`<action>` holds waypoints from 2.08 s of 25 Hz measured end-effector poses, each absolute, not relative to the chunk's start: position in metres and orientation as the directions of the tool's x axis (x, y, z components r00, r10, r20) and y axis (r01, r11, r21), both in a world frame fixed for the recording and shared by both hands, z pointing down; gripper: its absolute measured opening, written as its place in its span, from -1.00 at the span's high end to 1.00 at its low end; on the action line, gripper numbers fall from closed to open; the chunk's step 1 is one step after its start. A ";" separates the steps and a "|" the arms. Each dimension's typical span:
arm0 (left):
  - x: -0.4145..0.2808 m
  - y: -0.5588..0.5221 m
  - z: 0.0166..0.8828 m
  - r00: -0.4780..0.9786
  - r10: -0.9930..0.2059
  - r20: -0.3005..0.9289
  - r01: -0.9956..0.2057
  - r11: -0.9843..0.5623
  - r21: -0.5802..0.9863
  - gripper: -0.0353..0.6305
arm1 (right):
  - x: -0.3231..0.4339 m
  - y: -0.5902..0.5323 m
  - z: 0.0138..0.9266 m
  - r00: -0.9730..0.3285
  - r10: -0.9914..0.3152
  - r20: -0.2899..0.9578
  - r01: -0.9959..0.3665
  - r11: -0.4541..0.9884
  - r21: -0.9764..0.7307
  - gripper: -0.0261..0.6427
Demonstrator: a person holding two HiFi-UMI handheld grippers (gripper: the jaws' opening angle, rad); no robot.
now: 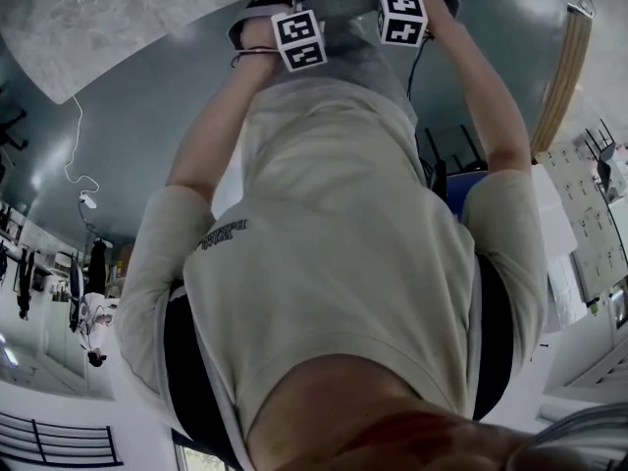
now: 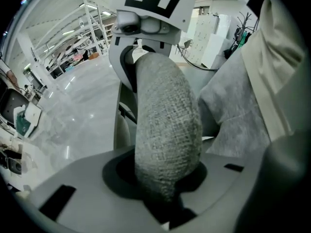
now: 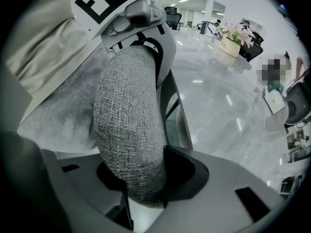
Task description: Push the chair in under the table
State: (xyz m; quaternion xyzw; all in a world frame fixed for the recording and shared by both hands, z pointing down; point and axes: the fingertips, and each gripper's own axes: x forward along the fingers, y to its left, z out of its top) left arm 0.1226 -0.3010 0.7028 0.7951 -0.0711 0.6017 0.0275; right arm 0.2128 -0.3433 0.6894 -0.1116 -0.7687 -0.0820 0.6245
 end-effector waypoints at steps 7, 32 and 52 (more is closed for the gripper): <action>0.121 -0.297 0.705 0.247 -0.048 0.968 -0.147 -0.989 -0.012 0.59 | 0.210 -0.338 0.691 -0.221 0.136 0.966 0.288 0.955 -0.068 0.32; 0.122 -0.320 0.531 0.485 -0.343 0.804 -0.650 -0.757 0.069 0.58 | 0.200 -0.351 0.546 -0.466 0.137 0.874 0.106 0.990 -0.098 0.46; 0.069 -0.429 0.264 0.493 -0.812 0.313 -0.845 -0.532 -0.050 0.86 | 0.110 -0.431 0.280 -0.820 -0.351 0.452 -0.358 0.931 0.072 0.78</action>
